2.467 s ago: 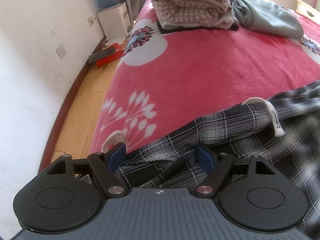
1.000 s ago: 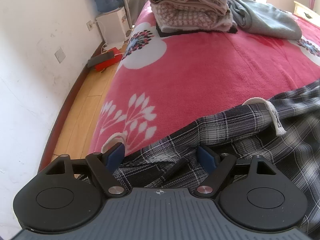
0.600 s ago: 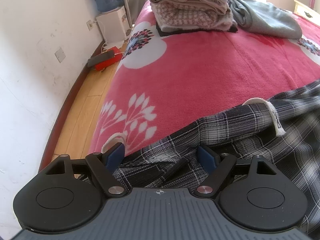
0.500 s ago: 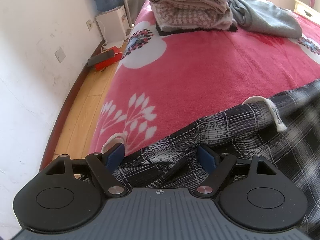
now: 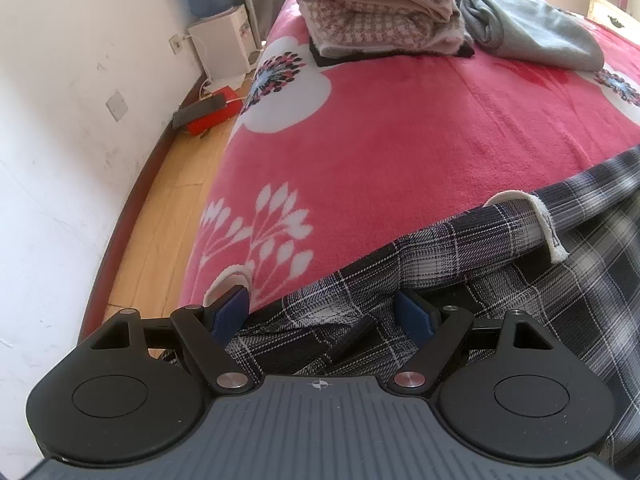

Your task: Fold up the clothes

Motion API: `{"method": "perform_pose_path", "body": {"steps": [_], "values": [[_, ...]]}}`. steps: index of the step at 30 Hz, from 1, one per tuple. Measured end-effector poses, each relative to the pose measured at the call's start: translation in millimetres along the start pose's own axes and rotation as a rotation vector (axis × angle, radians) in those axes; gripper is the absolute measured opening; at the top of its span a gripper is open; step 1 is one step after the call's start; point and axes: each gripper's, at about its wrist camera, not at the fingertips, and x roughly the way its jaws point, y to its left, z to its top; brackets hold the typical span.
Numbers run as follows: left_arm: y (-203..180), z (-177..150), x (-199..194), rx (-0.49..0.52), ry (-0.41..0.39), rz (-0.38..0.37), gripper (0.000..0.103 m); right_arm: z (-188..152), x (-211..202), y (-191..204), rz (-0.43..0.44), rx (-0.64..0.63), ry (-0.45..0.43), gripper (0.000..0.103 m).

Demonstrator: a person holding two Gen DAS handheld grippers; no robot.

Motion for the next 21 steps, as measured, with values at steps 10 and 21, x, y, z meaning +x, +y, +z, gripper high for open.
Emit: {"method": "perform_pose_path", "body": {"steps": [10, 21], "values": [[2, 1, -2, -0.003, -0.001, -0.007, 0.081, -38, -93, -50, 0.168, 0.277, -0.295, 0.037], [-5, 2, -10, 0.012, -0.018, 0.013, 0.079, -82, -262, 178, 0.741, -0.642, -0.712, 0.04]]}}
